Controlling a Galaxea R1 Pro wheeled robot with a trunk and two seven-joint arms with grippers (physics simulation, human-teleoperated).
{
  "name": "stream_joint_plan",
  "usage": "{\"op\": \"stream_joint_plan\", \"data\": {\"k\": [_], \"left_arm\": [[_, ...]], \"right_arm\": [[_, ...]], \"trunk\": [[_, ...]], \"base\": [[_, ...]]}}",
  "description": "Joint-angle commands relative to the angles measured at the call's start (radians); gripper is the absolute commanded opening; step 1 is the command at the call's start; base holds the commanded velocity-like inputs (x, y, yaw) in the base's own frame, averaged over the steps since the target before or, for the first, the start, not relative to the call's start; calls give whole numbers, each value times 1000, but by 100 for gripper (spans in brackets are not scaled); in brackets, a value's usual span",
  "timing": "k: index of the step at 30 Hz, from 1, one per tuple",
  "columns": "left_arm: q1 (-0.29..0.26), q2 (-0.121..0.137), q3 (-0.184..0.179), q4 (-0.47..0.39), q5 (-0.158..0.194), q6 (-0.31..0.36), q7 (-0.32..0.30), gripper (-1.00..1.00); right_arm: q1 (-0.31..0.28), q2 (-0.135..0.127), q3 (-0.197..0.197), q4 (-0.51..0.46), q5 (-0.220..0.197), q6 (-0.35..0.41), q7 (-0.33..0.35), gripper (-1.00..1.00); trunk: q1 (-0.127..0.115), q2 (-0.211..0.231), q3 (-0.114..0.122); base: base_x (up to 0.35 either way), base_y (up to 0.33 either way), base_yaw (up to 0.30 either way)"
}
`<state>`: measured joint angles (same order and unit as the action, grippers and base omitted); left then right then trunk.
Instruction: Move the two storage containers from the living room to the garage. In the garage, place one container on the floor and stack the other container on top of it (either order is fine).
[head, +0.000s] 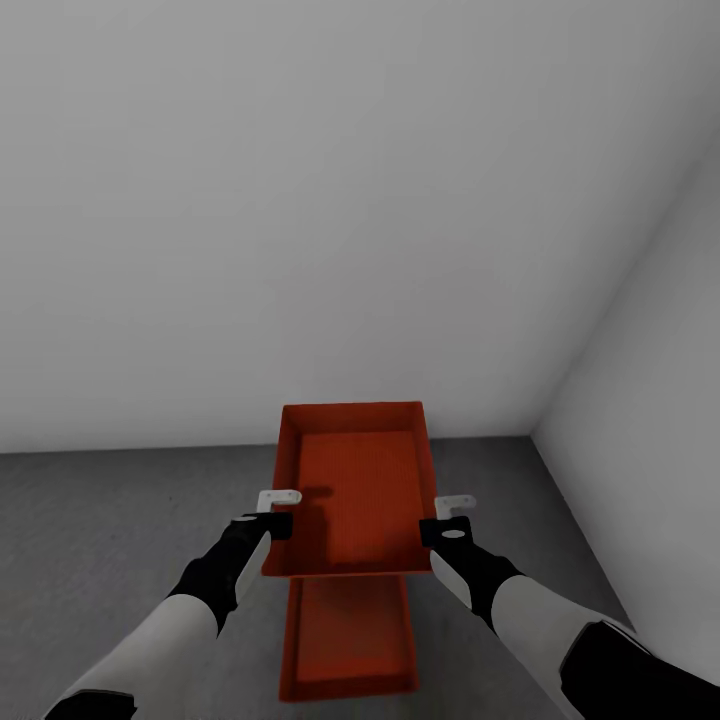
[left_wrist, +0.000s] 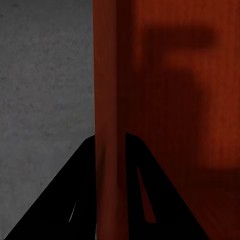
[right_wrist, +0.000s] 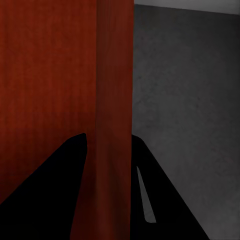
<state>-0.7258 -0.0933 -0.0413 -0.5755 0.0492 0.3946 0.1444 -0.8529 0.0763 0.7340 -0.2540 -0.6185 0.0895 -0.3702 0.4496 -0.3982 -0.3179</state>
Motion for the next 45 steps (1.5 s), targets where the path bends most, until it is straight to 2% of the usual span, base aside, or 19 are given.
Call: {"op": "stream_joint_plan", "data": {"k": [1, 45], "left_arm": [[0, -7, -5, 0, 8, 6, 12, -100], [0, -9, -4, -1, 17, 15, 7, -100]], "right_arm": [[-2, 0, -24, -10, 23, 9, -75, -100], [-2, 0, -24, -10, 23, 9, -75, -100]], "trunk": [[0, -2, -3], [0, -2, -75]], "base": [[0, 0, 0], [0, 0, 0]]}}
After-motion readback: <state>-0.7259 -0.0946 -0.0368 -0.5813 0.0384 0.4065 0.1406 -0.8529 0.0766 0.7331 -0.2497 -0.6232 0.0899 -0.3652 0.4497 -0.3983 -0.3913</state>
